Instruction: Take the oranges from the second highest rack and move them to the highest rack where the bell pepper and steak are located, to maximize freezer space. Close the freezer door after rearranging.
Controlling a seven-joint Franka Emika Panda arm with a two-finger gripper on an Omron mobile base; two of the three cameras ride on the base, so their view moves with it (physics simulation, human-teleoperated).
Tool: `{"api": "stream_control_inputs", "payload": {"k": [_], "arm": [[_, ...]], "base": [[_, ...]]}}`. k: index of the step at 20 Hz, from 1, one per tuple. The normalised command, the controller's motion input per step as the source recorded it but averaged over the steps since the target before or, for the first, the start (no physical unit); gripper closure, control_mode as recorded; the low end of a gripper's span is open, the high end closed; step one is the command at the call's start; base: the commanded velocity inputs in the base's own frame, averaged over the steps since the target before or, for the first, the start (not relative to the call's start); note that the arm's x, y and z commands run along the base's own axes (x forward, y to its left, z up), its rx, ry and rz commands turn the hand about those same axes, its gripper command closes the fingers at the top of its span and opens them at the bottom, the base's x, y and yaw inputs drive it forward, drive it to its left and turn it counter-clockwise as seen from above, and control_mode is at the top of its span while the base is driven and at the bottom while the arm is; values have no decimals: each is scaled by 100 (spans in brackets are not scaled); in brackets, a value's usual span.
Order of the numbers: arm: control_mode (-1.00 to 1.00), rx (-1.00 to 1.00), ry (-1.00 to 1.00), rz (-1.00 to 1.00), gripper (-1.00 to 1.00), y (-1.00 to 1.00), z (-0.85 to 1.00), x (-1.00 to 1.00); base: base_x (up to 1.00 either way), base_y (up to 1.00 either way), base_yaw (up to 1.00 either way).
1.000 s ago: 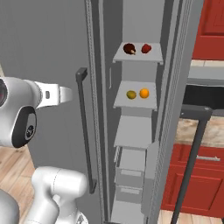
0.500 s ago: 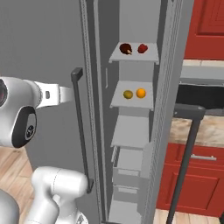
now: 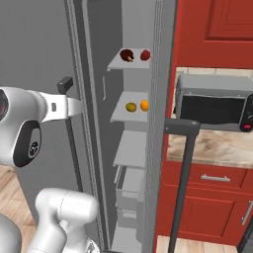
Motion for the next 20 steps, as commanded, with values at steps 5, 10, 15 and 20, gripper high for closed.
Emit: {"api": "stream_control_inputs", "payload": {"k": [5,10,15,20], "arm": [[100,0,0,0,-100,0,0,0],[100,0,0,0,-100,0,0,0],[100,0,0,0,-100,0,0,0],[100,0,0,0,-100,0,0,0]], "base": [[30,-17,0],[39,-9,0],[28,-40,0],[23,-34,0]]}}
